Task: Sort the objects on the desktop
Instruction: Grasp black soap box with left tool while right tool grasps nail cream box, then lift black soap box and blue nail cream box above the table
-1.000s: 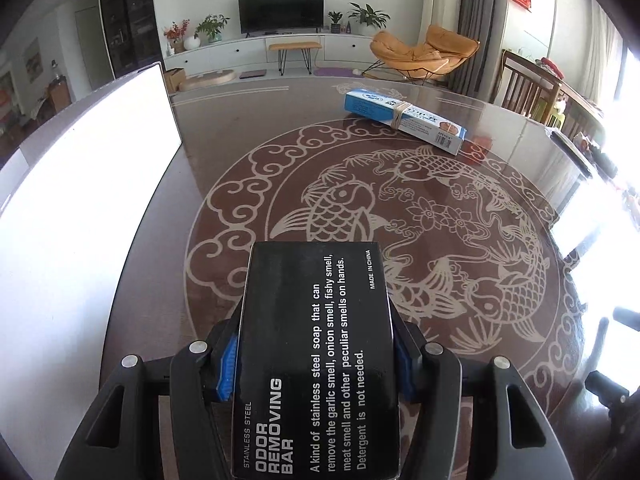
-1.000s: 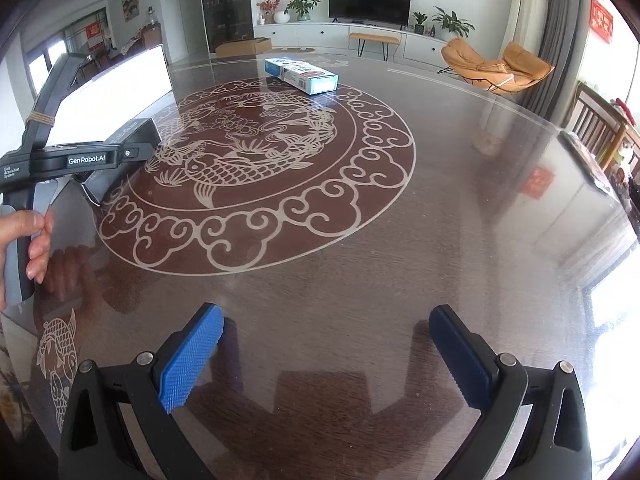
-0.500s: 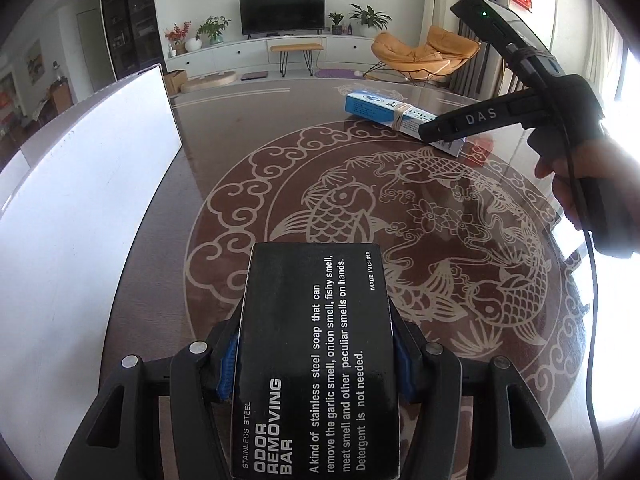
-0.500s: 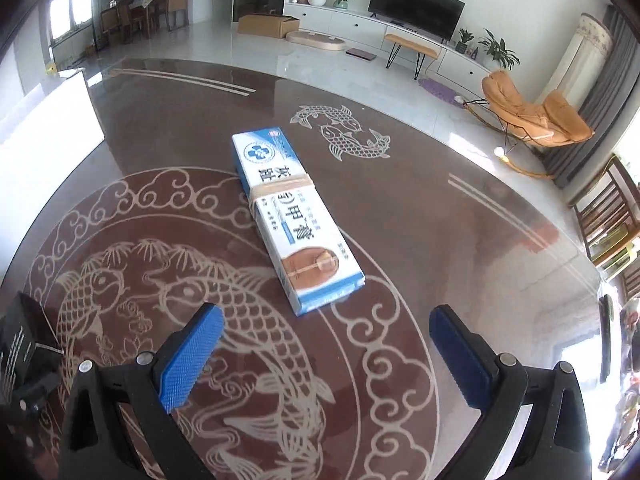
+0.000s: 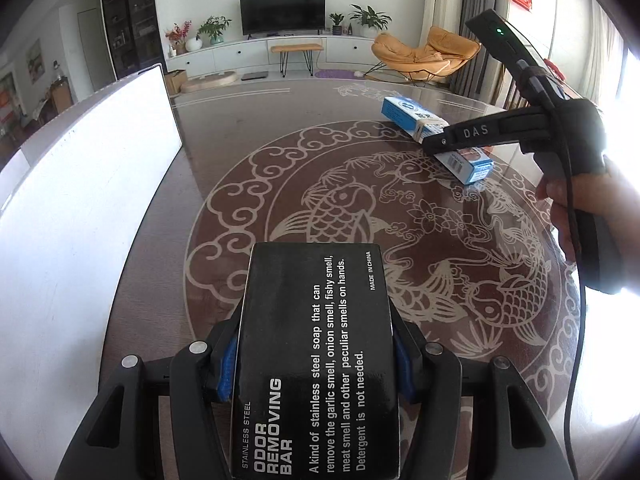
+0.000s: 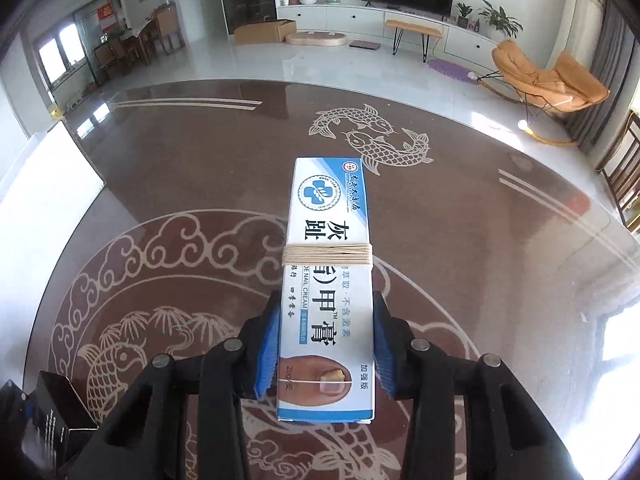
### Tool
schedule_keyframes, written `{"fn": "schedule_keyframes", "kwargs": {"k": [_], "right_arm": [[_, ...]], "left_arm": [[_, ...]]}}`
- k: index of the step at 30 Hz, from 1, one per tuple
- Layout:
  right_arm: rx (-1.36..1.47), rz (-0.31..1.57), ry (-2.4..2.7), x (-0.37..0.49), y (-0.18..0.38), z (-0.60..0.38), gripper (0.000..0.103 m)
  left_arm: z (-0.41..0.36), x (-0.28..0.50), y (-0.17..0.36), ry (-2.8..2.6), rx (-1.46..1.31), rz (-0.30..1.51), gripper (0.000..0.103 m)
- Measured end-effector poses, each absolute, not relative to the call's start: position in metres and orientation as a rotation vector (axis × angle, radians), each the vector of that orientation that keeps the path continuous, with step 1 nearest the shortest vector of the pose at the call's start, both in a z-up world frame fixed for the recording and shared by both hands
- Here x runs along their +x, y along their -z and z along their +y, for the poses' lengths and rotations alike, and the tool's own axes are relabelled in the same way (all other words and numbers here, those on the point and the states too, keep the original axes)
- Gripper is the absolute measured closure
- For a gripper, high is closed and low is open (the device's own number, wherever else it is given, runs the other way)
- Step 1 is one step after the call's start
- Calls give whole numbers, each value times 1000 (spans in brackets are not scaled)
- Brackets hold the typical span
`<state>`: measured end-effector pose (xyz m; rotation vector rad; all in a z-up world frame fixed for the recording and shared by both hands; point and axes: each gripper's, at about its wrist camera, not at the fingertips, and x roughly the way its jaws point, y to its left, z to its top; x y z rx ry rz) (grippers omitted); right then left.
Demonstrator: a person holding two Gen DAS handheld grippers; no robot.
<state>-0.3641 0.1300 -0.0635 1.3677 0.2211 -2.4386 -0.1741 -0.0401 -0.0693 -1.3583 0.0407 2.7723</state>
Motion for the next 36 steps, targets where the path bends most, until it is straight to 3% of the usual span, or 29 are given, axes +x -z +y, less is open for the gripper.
{"fn": "schedule_keyframes", "kwargs": {"k": [7,15,17,18,20,25,28,36], "right_arm": [[1307,153,2541,-227,66,182,61],[1248,130,2611,-55,67,232,60],[1259,139,2621,-45,68,234,45],[1274,137,2627,-44,69,235,26],[1300,110,2630,-48,70,237,20],[1336,162,2626,-55,73,231,4],[1358,150,2625,-54,73,231,0],[1360,152,2626,-54,72,232,0]], "left_arm": [[-39,-168,70,-2761,-1358,45,45],[-22,-109,71,-2745,-1352,73,44],[-22,-108,73,-2746,-1381,70,22],[-23,-110,74,-2734,-1404,61,16],[-22,-113,76,-2707,-1422,73,4],[-21,-115,78,-2702,-1423,80,2],[-20,-117,79,-2686,-1428,82,0],[-19,-117,79,-2685,-1428,85,0]]}}
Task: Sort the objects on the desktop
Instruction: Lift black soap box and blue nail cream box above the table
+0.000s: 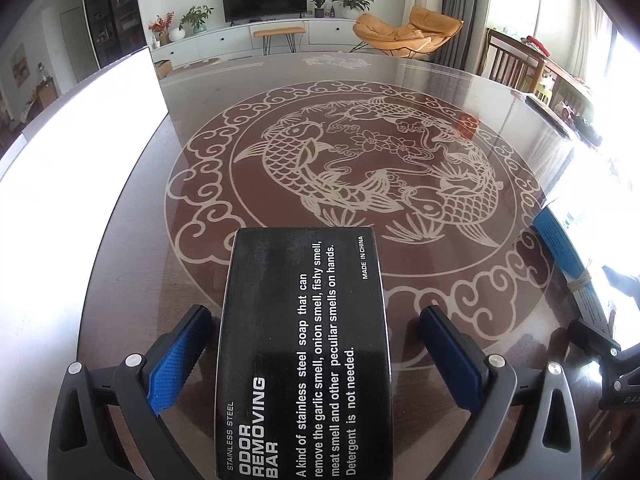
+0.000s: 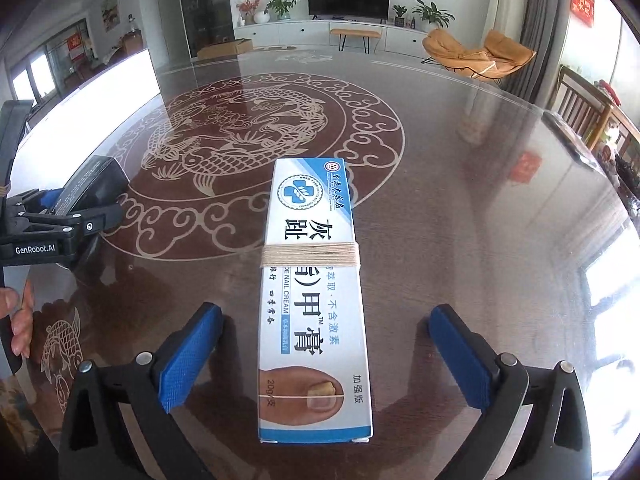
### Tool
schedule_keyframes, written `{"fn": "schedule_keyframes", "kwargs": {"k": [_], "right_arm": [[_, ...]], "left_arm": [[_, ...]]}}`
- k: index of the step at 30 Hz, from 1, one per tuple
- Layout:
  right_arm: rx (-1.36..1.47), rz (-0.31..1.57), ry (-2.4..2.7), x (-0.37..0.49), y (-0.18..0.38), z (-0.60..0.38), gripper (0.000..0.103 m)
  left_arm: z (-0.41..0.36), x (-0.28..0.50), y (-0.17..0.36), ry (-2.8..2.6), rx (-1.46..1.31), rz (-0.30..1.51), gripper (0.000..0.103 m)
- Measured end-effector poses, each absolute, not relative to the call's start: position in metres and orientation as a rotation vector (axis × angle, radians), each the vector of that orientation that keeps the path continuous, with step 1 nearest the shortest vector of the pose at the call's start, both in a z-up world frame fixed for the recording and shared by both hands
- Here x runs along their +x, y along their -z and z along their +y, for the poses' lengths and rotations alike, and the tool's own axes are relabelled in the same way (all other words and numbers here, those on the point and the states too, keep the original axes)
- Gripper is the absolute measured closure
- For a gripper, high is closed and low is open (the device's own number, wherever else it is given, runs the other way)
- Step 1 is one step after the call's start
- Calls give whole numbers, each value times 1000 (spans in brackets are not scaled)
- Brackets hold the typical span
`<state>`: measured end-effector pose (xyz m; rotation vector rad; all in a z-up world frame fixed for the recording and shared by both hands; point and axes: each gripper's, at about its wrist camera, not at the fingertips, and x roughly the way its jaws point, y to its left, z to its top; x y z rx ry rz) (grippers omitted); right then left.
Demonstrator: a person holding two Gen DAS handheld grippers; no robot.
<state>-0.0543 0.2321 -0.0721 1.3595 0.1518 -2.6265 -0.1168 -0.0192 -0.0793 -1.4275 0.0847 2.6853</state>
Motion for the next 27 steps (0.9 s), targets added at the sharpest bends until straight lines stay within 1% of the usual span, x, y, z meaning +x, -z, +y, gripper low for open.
{"fn": "schedule_keyframes", "kwargs": {"k": [22,25,27], "right_arm": [[1360,152,2626,-53,71,233,0],[1367,159,2619,-54,71,233,0],[1445,178,2556,-66,70,232,0]], "left_arm": [[-19,-117,80,-2684,-1431,82,0],[-19,-120,79,-2646,-1483,85,0],[-15,-125,77,-2569,-1557,119,0]]}}
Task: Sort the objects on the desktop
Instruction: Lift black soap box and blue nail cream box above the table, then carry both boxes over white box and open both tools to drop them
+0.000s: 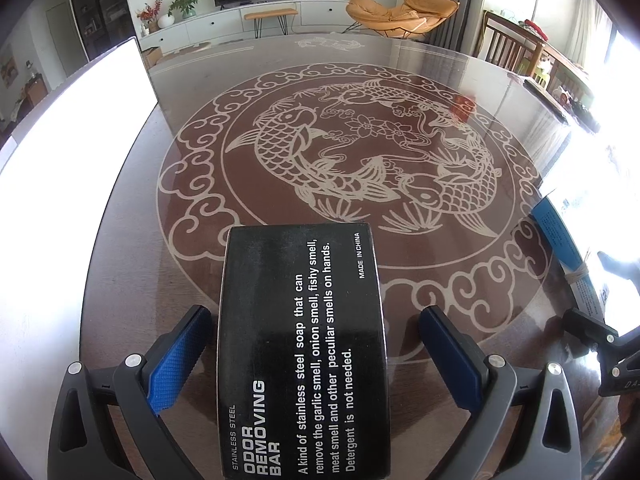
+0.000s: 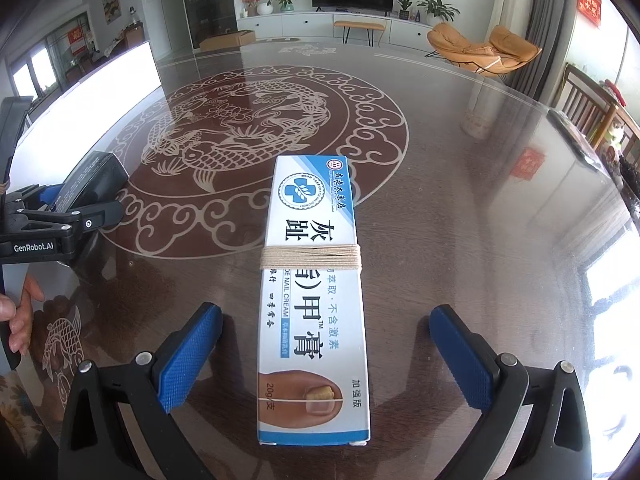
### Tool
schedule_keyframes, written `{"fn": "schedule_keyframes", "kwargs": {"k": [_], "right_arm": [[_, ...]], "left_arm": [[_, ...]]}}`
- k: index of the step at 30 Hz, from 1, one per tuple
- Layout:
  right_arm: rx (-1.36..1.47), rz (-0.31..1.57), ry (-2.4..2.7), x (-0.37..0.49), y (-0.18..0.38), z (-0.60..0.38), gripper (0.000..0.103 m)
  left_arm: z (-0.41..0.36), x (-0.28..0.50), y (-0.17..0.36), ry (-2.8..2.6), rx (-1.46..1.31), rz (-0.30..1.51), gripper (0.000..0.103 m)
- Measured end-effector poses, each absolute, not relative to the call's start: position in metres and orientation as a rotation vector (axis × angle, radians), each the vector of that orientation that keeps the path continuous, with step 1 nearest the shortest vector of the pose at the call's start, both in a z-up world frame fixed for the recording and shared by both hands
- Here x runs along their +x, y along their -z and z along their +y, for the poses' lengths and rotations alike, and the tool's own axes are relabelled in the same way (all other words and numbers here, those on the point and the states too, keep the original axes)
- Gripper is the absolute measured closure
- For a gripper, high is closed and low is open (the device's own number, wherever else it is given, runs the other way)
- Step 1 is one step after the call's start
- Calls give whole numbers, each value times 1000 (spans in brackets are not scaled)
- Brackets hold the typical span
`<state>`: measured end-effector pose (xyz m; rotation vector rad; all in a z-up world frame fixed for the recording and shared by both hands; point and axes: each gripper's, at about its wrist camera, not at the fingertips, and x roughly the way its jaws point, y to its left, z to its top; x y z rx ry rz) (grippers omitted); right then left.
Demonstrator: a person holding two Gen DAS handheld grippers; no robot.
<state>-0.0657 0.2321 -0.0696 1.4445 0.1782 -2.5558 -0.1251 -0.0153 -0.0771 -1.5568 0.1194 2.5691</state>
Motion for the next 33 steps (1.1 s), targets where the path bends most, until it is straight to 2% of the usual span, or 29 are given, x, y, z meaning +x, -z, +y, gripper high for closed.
{"fn": "schedule_keyframes", "kwargs": {"k": [1,2,3,4,9,13,16,21,24,28,33], "right_arm": [[1494,191,2516,-75,69,231,0],[1523,190,2488,-83,68,232,4],[1520,184,2483,-87,64,232,25],[1519,199,2488,-91,59,232,59],[1571,235,2459,-98,44,224,59],[1470,235,2471,-93,-1,198,59],[1363,256,2464,-98,-42,162,59],[1161,252,2387,-103,-103,70,59],[1095,181,2253,-99,-127,3,59],[1067,146,2034,-75,-130,-96,59],[1141,320,1908,-48,-78,-191,58]], "left_arm": [[-14,-125,76,-2554,-1560,112,2],[-14,-123,72,-2565,-1526,109,25],[-12,-121,69,-2586,-1503,142,33],[-12,-119,67,-2582,-1481,138,45],[-23,-97,46,-2605,-1371,24,45],[-53,-76,-7,-2663,-1225,-129,45],[-96,-58,-53,-2738,-1103,-238,45],[-196,-28,-104,-2910,-1031,-297,45],[-261,-20,-104,-3021,-1118,-307,45],[-330,-26,-69,-3069,-1390,-327,45],[-368,-38,-12,-2977,-1693,-325,45]]}}
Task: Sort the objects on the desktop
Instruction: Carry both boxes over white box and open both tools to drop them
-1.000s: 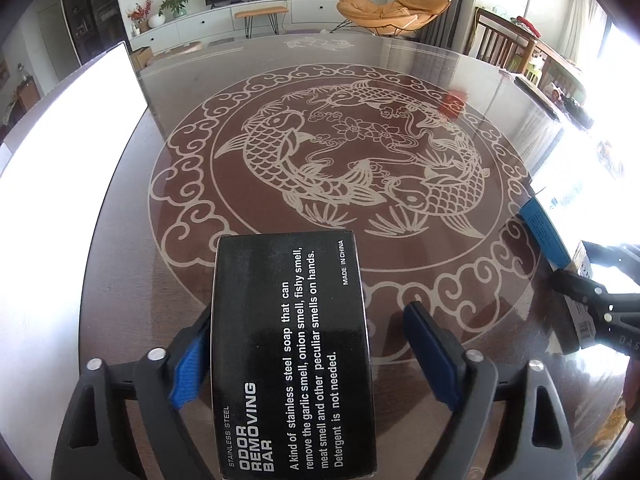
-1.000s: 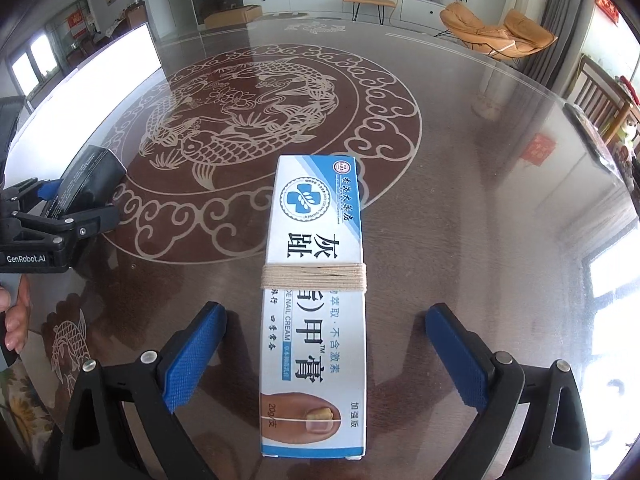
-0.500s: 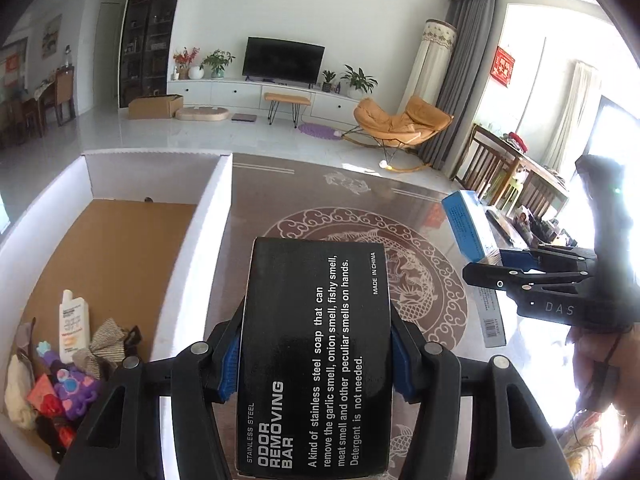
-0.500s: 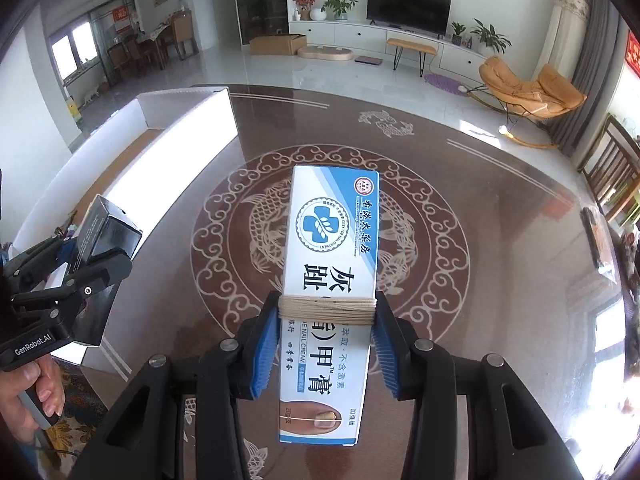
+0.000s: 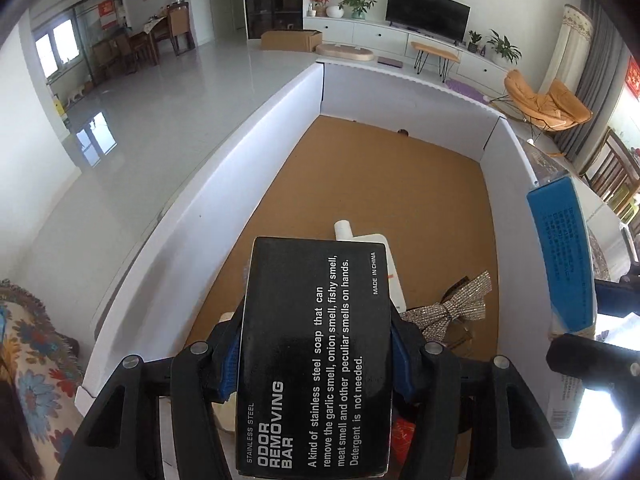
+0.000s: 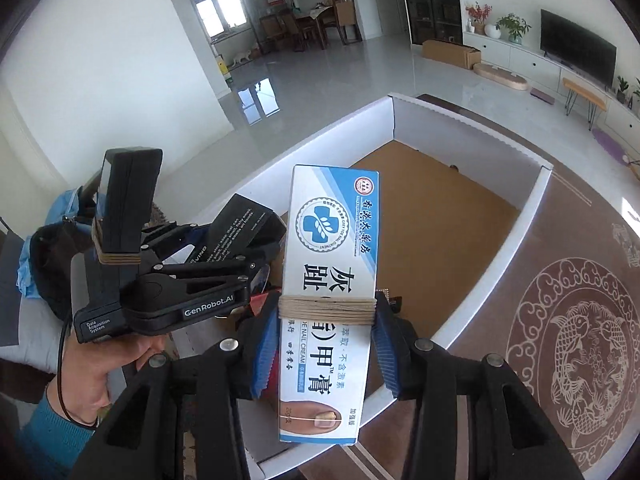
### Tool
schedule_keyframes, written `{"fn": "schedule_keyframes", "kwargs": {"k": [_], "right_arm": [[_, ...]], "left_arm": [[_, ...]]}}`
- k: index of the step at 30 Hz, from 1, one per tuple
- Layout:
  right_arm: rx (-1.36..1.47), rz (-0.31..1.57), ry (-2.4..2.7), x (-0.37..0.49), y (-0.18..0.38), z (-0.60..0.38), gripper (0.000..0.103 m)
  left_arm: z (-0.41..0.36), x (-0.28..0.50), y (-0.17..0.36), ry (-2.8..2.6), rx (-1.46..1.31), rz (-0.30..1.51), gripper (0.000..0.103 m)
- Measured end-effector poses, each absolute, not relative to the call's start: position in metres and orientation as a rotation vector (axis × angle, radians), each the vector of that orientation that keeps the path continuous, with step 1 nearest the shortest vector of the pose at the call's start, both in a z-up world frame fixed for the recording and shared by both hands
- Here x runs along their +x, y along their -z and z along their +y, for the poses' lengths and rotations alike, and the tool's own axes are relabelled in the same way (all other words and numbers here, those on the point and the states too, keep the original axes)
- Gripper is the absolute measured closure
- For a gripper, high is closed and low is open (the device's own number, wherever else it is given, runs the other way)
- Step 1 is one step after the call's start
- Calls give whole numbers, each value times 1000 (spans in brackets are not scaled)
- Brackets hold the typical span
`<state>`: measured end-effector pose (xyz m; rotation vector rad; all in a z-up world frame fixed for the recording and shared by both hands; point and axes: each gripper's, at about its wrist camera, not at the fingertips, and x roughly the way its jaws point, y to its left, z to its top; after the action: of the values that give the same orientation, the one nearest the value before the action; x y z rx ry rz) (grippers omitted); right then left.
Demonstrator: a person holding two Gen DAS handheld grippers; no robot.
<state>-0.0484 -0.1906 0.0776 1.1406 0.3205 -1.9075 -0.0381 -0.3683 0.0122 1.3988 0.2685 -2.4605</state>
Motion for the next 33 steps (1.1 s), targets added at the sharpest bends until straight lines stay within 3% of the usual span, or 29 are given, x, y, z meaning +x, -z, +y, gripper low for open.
{"fn": "schedule_keyframes", "kwargs": {"k": [3,4,5,7,13,16,21,28,33], "right_arm": [[1222,409,1884,-45,-39,-215,57],[1235,418,1877,-44,-29,-219,54],[1246,418,1870,-43,-21,-221,48],[1247,415,1893,-43,-15,-219,14],[1109,510,1997,-48,-45,-203,8],[1022,545,2069,-45,-64,-193,3],[930,530,2160,-43,-81,-181,3],[928,538,2192,-40,-83,-181,3],[937,529,2179,-40,-81,-180,3]], "left_arm": [[-371,-33,0,2423,1405,289,43],[-371,-31,0,2431,1394,306,31],[-372,-29,-1,2440,1383,321,12],[-371,-25,-6,2460,1332,319,4],[-365,-12,-28,2343,1199,249,4],[-359,-11,-33,2314,1258,248,4],[-336,-5,-36,2277,1278,26,4],[-345,28,-58,2381,1095,263,4],[-345,33,-65,2371,1046,265,4]]}}
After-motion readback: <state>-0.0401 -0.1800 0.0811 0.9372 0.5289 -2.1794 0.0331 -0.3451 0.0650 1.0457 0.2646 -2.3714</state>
